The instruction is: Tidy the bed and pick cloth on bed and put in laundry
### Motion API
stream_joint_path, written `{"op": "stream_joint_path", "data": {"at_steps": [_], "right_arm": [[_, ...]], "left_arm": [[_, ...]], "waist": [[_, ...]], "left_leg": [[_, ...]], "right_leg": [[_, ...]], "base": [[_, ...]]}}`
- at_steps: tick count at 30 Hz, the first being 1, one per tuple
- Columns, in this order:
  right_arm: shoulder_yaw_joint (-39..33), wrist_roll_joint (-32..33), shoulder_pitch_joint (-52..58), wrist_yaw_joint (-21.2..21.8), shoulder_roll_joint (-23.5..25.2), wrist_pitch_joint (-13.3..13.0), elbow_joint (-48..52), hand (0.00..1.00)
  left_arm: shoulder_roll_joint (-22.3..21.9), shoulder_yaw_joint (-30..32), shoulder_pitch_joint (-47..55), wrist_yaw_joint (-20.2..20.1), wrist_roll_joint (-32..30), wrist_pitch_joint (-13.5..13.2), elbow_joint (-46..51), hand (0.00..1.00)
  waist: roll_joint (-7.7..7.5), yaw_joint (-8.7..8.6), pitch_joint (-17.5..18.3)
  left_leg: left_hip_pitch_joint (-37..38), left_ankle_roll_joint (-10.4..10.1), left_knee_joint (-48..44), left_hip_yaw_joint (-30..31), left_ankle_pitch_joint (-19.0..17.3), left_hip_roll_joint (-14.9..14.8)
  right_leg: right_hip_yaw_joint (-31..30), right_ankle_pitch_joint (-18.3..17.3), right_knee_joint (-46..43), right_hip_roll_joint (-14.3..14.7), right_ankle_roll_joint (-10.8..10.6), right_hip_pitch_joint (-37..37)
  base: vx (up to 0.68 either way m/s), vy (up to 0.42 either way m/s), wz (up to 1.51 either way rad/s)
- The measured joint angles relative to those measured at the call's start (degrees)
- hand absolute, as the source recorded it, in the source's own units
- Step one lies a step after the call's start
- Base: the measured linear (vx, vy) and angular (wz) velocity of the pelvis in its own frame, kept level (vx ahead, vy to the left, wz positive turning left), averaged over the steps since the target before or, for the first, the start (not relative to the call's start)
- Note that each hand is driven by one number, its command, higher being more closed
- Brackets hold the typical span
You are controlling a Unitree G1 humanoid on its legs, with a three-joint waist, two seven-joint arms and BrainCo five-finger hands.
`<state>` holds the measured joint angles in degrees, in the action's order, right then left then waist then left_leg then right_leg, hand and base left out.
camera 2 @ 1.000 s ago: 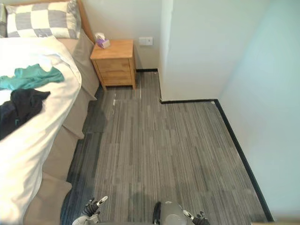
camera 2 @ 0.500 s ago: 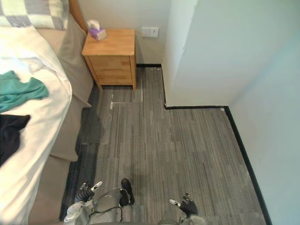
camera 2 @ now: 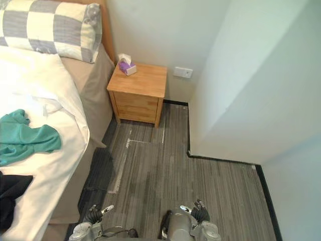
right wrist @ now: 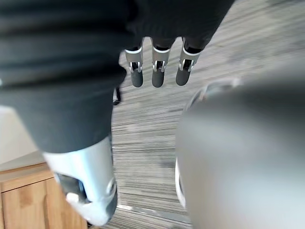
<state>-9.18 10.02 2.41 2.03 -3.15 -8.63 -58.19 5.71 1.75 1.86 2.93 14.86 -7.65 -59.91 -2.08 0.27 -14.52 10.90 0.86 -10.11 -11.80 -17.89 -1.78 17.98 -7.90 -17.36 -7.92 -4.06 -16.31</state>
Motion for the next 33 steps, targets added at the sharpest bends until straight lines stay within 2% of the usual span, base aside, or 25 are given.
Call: {"op": "stream_joint_path", "data": {"at_steps": [1, 2, 3, 4, 5, 6, 8, 9, 11, 12, 13, 14, 15, 16, 19, 20, 21, 22, 23, 24, 26, 28, 30, 32, 33], "right_arm": [[-0.03, -0.03, 0.20, 0.00, 0.05, -0.34, 0.28, 0.00], [-0.02, -0.05, 0.41, -0.03, 0.11, -0.52, 0.64, 0.00], [-0.16, -0.10, 0.69, -0.18, 0.54, -0.99, 1.69, 0.00], [-0.31, -0.09, 0.54, -0.18, 0.36, -1.21, 2.38, 0.00], [-0.54, -0.06, 0.42, -0.39, 0.22, -1.91, 3.70, 0.00], [-0.50, -0.10, 0.24, -0.81, 0.50, -2.07, 4.36, 0.00], [0.21, -0.22, 0.24, -1.28, 0.07, -1.89, 4.39, 0.00], [0.35, -0.85, 0.23, -1.41, -0.18, -1.48, 4.34, 0.00], [0.13, -2.74, 0.30, -1.64, -0.31, -0.97, 4.34, 0.00], [0.13, -4.45, 0.67, -1.77, -0.38, -0.69, 4.27, 0.00], [0.21, -5.00, 0.92, -1.80, -0.27, -0.49, 4.25, 0.00], [0.40, -5.91, 1.45, -1.80, -0.07, -0.33, 4.04, 0.00], [0.40, -6.48, 1.70, -1.77, -0.04, -0.35, 3.83, 0.00], [0.40, -6.98, 1.93, -1.63, -0.11, -0.28, 3.66, 0.00], [0.48, -7.04, 1.97, -0.64, -0.12, 0.26, 3.47, 0.00], [0.58, -6.97, 2.01, -0.40, -0.15, 0.30, 2.96, 0.00], [0.88, -7.02, 1.96, -0.18, -0.25, 0.29, 2.60, 0.00], [1.04, -7.03, 1.99, -0.03, -0.31, 0.29, 2.50, 0.00], [1.46, -7.49, 1.78, 0.05, -0.18, 0.30, 1.69, 0.00], [1.70, -7.53, 1.59, 0.08, 0.05, 0.28, 1.14, 0.00], [2.97, -7.57, 1.02, 0.17, 1.79, 0.15, -0.41, 0.00], [3.40, -7.47, -0.46, 0.17, 2.79, 0.19, -1.91, 0.00], [3.74, -7.43, -1.33, 0.08, 2.58, 0.28, -2.03, 0.00], [3.79, -7.50, -1.98, -0.02, 2.24, 0.38, -3.27, 0.00], [3.28, -7.48, -1.92, -0.06, 1.27, 0.38, -3.67, 0.00]], "left_arm": [[-0.17, 0.16, 0.15, 0.01, -0.71, -0.03, 0.01, 0.00], [-0.32, 0.38, 0.15, 0.01, -1.02, -0.06, 0.01, 0.00], [-1.23, 0.72, 0.73, -0.01, -1.90, -0.10, -0.06, 0.00], [-1.73, 0.72, 0.37, -0.02, -2.37, -0.27, 0.03, 0.00], [-2.90, 0.87, 0.04, -0.04, -2.63, -0.57, 0.03, 0.00], [-3.19, 1.22, 0.07, 0.00, -2.53, -0.78, 0.12, 0.00], [-3.64, 1.30, 0.62, 0.05, -2.34, -0.79, 0.21, 0.00], [-4.33, 2.05, 1.31, 0.21, -1.72, -0.93, 0.25, 0.00], [-4.77, 5.35, 1.85, 0.19, 0.19, -1.89, 0.66, 0.00], [-5.09, 7.08, 1.98, 0.20, 0.39, -2.70, 0.92, 0.00], [-5.11, 7.88, 2.57, 0.17, 0.39, -3.17, 1.71, 0.00], [-5.03, 8.02, 3.38, 0.15, 0.56, -4.04, 2.85, 0.00], [-5.11, 7.98, 3.43, 0.10, 0.96, -4.56, 3.04, 0.00], [-5.29, 7.89, 3.54, -0.04, 1.83, -5.40, 3.80, 0.00], [-5.44, 7.48, 4.08, -0.09, 3.28, -6.42, 4.72, 0.00], [-5.33, 7.46, 4.12, -0.06, 4.16, -6.46, 4.54, 0.00], [-5.33, 7.42, 4.23, -0.06, 4.66, -6.45, 4.48, 0.00], [-5.46, 7.35, 4.40, -0.05, 4.92, -6.48, 4.49, 0.00], [-5.60, 7.45, 4.82, -0.06, 5.95, -6.67, 4.34, 0.00], [-4.93, 7.33, 4.80, -0.05, 5.99, -6.64, 4.10, 0.00], [-2.87, 7.38, 4.90, -0.05, 6.62, -6.73, 4.22, 0.00], [-1.77, 7.34, 4.90, -0.05, 6.54, -6.43, 4.17, 0.00], [-1.43, 7.34, 4.92, -0.03, 6.21, -5.80, 4.13, 0.00], [-1.28, 7.38, 4.94, -0.02, 5.04, -4.88, 3.62, 0.00], [-1.27, 7.22, 4.93, -0.04, 3.47, -4.23, 2.65, 0.00]], "waist": [[0.04, 0.03, -0.06], [0.11, 0.01, -0.11], [1.35, -0.35, -0.58], [1.68, -0.57, -0.72], [3.03, -0.59, -1.51], [3.18, -0.58, -1.60], [3.68, -0.66, -0.99], [4.46, -0.64, -0.43], [5.31, -1.11, -0.23], [5.49, -0.95, -0.48], [5.49, -0.80, -0.57], [4.89, -0.64, -0.84], [4.77, -0.48, -0.89], [4.80, 0.54, -0.82], [4.69, 0.89, -0.79], [4.35, 0.82, -0.61], [4.29, 0.74, -0.48], [4.55, 0.75, -0.30], [4.49, 0.92, 0.50], [3.00, 0.94, 0.91], [-0.06, 2.36, 1.86], [-1.71, 2.47, 2.23], [-1.70, 2.55, 2.23], [-0.93, 2.50, 2.40], [-0.10, 2.18, 2.87]], "left_leg": [[1.74, -1.71, -0.10, 1.06, -1.30, -0.67], [2.69, -2.72, -0.18, 1.63, -2.17, -1.02], [5.20, -4.55, -0.59, 3.54, -4.00, -2.76], [5.70, -4.89, -0.94, 4.09, -4.20, -3.36], [6.76, -5.57, -1.37, 4.32, -2.86, -4.29], [7.90, -6.27, -1.71, 4.60, -1.00, -4.35], [8.09, -6.46, -3.71, 4.87, 1.00, -4.72], [6.54, -6.51, -7.99, 5.37, 2.44, -5.85], [0.16, -7.25, -21.80, 6.45, 5.97, -8.54], [-5.02, -7.71, -33.45, 5.60, 5.87, -11.22], [-8.14, -7.64, -39.25, 3.80, 5.25, -12.68], [-11.85, -7.12, -42.53, 0.90, 4.17, -13.96], [-12.90, -6.84, -42.25, -0.90, 3.65, -14.36], [-14.79, -6.28, -38.73, -5.11, 2.81, -14.41], [-17.43, -5.14, -24.22, -14.54, 2.96, -13.03], [-17.95, -4.12, -16.21, -18.35, 5.01, -11.27], [-17.97, -2.77, -8.78, -22.00, 9.86, -9.54], [-17.94, -1.86, -5.78, -23.94, 13.27, -8.77], [-17.53, 5.29, -2.12, -27.09, 17.29, -7.46], [-17.76, 5.49, -1.63, -26.91, 17.44, -6.06], [-17.88, 6.23, -0.10, -26.96, 17.13, -3.30], [-17.67, 7.58, -0.15, -26.74, 16.21, -1.31], [-16.85, 7.93, -0.11, -25.51, 15.47, 0.07], [-15.25, 7.14, 0.37, -23.53, 13.65, 1.35], [-13.14, 6.48, 2.80, -20.85, 12.45, 2.46]], "right_leg": [[-0.97, 3.69, 6.12, 0.82, 0.44, -0.15], [-2.39, 5.93, 7.81, 1.34, 0.82, -0.12], [-5.11, 13.36, 6.54, 2.79, 3.31, 1.36], [-5.11, 12.85, 3.85, 3.15, 4.14, 1.28], [-4.74, 7.28, -3.47, 2.97, 5.51, -0.30], [-4.02, 3.20, -9.94, 1.54, 6.63, -1.60], [-2.91, -1.66, -14.43, 0.47, 7.36, -1.55], [-1.87, -4.21, -15.03, 0.64, 7.39, -0.32], [0.49, -6.11, -12.68, 1.28, 7.46, 3.78], [2.46, -6.59, -9.55, 1.97, 7.59, 8.23], [4.40, -6.79, -7.30, 1.98, 7.68, 12.00], [6.81, -6.74, -3.96, 1.93, 7.59, 16.56], [7.91, -6.59, -2.34, 1.84, 7.40, 18.54], [9.67, -6.36, 0.33, 1.49, 7.02, 21.56], [13.68, -5.73, 5.28, 0.70, 5.70, 26.34], [15.59, -5.55, 6.72, -0.15, 4.72, 28.10], [17.36, -5.21, 7.76, -0.54, 3.52, 29.57], [17.91, -5.17, 8.10, -0.32, 2.64, 30.17], [19.45, -6.24, 8.36, -0.46, 0.20, 31.53], [20.28, -6.22, 8.42, -1.23, -0.26, 31.86], [21.49, -5.29, 8.57, -2.62, -1.69, 32.35], [22.35, -3.84, 9.76, -3.20, -3.18, 34.45], [22.31, -2.34, 10.06, -3.36, -4.12, 36.40], [22.13, -2.16, 3.37, -4.81, -4.44, 36.16], [21.35, -1.68, -8.06, -7.79, -3.61, 33.45]], "base": [[0.47, -0.223, 0.52], [0.60, -0.297, 0.77], [0.61, -0.322, 0.68], [0.69, -0.370, 0.74], [0.54, -0.302, 0.49], [0.50, -0.298, 0.43], [0.46, -0.285, 0.31], [0.57, -0.340, 0.41], [0.47, -0.279, 0.59], [0.31, -0.155, 0.73], [0.38, -0.193, 0.97], [0.39, -0.184, 0.83], [0.33, -0.155, 0.83], [0.28, -0.094, 0.65], [0.26, -0.019, 0.58], [0.41, 0.068, 0.77], [0.42, 0.092, 0.75], [0.41, 0.166, 0.90], [0.27, 0.129, 0.82], [0.39, 0.180, 0.90], [0.30, 0.118, 0.63], [0.25, 0.090, 0.66], [0.18, 0.071, 0.70], [0.13, 0.105, 0.77], [0.17, 0.136, 1.06]]}}
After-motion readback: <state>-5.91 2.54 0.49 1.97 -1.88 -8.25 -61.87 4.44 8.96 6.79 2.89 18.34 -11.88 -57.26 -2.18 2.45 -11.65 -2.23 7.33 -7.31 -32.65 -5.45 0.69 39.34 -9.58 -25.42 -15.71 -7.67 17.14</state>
